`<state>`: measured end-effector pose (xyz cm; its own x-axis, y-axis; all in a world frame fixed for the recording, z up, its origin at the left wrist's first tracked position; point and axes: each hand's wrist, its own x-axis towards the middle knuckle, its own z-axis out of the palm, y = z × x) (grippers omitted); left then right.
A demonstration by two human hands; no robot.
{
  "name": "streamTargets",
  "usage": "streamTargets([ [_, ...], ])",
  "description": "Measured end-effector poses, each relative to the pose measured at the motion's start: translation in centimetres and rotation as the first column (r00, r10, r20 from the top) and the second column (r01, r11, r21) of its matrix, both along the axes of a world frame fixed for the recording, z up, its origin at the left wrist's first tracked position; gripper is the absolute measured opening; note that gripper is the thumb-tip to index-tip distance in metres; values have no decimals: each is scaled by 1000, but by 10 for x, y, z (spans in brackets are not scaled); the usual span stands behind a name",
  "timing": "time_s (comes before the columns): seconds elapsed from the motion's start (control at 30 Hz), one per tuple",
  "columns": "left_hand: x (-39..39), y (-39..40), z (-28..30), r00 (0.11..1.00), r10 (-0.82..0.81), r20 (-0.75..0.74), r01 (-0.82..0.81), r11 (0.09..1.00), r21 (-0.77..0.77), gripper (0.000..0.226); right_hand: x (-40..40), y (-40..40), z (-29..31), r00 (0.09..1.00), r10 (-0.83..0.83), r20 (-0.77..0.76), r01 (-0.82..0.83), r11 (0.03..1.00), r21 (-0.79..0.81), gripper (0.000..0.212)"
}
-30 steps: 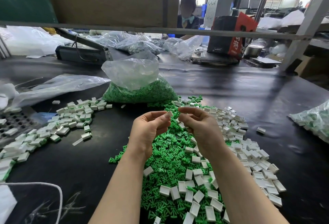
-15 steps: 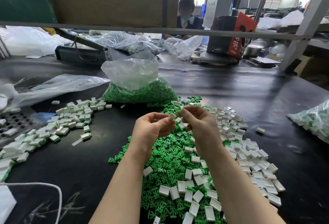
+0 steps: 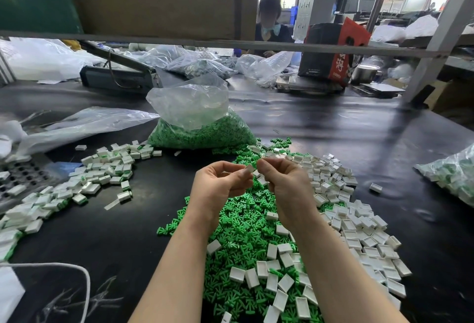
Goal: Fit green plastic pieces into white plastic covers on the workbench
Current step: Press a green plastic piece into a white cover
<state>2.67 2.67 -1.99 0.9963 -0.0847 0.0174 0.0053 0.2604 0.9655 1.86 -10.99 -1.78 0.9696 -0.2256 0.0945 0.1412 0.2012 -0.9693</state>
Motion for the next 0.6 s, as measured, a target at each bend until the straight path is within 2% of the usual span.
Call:
streamTargets([
  [0.17,2,4,-2,999,28,33,-31,996,88,15,-1,-3,1,1000,9,5,-8,980,-199,4],
  [0.3,3,4,-3,998,36,59,-45,987,152,10,-2,-8,4,999,42,-8,-42,925,-378,5],
  [0.43,2,4,-3,996,33,77,-46,984,174,6,-1,-14,2,995,95,-18,-92,874,-476,7],
  [0.6,2,3,-2,995,27,93,-46,976,213,4,0,-19,-5,972,185,-144,-234,752,-616,22],
])
